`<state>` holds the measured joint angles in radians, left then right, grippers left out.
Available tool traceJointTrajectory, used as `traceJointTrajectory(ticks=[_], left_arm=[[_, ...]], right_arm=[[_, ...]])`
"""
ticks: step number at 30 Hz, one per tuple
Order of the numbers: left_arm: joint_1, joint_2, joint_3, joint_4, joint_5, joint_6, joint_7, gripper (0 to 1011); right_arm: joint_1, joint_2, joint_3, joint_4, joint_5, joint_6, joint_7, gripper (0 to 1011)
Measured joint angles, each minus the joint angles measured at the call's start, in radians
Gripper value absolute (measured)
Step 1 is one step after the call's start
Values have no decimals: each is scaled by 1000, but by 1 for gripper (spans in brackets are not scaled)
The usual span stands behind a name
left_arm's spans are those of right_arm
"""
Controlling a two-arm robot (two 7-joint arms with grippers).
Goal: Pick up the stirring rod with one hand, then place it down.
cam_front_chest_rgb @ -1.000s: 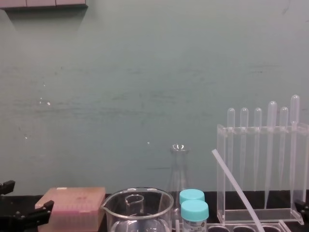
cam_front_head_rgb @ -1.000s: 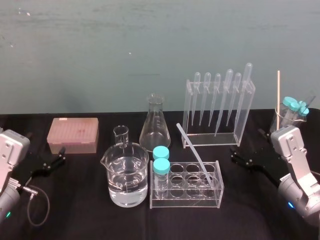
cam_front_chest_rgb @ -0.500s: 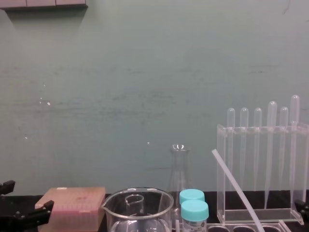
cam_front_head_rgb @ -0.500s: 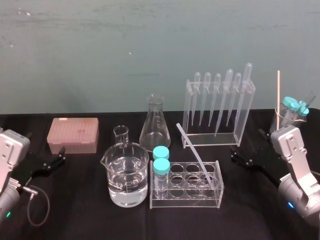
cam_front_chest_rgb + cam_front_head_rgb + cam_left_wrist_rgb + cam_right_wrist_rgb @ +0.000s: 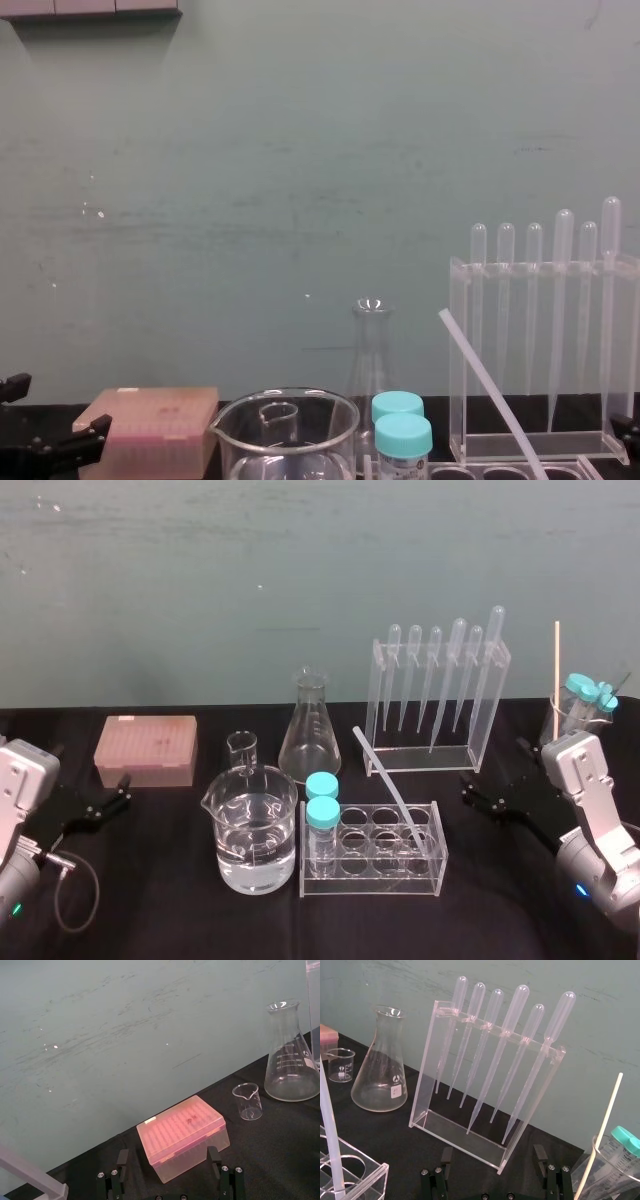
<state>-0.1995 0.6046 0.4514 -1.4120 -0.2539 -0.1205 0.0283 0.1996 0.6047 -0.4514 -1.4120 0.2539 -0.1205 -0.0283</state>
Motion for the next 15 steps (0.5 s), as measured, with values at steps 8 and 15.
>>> traceJointTrajectory(ticks=[8, 15], left_arm=[[0, 0, 0, 0, 0, 0, 0, 1000], [0, 0, 0, 0, 0, 0, 0, 1000]], right_arm=[[0, 0, 0, 0, 0, 0, 0, 1003], [0, 0, 0, 0, 0, 0, 0, 1003]])
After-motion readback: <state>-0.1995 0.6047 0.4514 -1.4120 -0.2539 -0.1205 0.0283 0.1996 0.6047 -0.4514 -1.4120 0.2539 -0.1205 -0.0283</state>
